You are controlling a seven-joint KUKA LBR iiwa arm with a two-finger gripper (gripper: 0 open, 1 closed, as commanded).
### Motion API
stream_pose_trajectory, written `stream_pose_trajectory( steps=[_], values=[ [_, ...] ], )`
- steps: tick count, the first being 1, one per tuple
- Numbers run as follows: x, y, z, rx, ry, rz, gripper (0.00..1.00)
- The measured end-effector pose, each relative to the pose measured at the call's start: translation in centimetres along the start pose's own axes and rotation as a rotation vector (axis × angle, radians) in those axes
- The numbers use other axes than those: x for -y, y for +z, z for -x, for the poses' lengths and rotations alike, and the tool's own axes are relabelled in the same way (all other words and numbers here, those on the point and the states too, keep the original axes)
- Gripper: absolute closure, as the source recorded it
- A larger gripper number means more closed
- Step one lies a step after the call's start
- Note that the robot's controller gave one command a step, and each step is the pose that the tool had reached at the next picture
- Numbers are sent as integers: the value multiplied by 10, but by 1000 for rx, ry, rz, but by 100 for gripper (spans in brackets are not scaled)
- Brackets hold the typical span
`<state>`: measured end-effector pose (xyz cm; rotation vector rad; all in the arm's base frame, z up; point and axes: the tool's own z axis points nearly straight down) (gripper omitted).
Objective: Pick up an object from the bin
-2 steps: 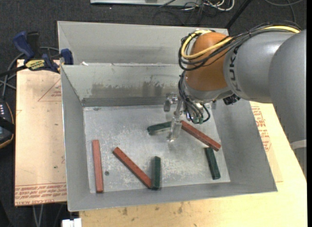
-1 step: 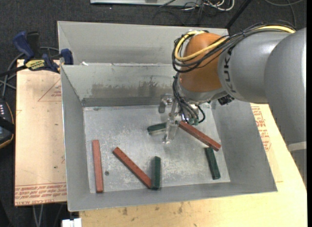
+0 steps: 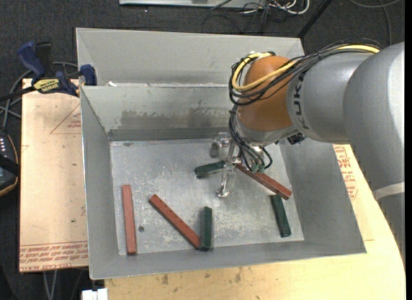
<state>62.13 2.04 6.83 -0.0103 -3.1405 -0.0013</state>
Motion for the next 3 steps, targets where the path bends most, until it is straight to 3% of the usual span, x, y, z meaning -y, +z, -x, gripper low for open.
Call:
stream_pose_trajectory(
  steps=[1, 2, 3],
  values=[
    [-1, 0, 1, 2, 1, 1, 0],
    [0, -2, 1, 4, 2, 1, 100],
    [-1, -74, 4, 11, 2, 1, 100]
  ],
)
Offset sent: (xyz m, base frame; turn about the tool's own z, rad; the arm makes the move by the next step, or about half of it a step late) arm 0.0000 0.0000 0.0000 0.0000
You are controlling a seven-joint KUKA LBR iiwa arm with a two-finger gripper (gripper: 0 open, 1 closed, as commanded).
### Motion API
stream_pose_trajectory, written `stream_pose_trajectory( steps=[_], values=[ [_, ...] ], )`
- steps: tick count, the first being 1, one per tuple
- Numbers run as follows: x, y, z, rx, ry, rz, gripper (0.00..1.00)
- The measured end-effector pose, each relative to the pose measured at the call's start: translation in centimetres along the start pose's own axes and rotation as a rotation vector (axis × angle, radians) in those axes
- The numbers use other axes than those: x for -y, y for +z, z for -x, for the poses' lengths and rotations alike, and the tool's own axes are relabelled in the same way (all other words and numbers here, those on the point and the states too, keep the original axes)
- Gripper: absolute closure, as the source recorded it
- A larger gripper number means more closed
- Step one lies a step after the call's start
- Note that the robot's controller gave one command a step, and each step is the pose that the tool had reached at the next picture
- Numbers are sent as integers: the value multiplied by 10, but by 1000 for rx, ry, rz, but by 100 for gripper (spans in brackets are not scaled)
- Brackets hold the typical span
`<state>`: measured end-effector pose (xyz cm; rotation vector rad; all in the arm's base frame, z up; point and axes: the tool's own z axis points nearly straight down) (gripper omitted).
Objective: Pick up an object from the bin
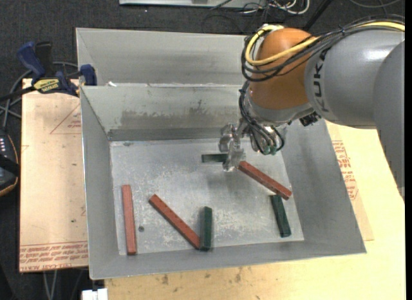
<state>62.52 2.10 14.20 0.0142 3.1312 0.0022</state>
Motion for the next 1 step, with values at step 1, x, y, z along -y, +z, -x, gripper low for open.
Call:
stream_pose_trajectory(
  steps=[1],
  values=[
    [0, -14, 1, -5, 0, 0, 100]
  ],
)
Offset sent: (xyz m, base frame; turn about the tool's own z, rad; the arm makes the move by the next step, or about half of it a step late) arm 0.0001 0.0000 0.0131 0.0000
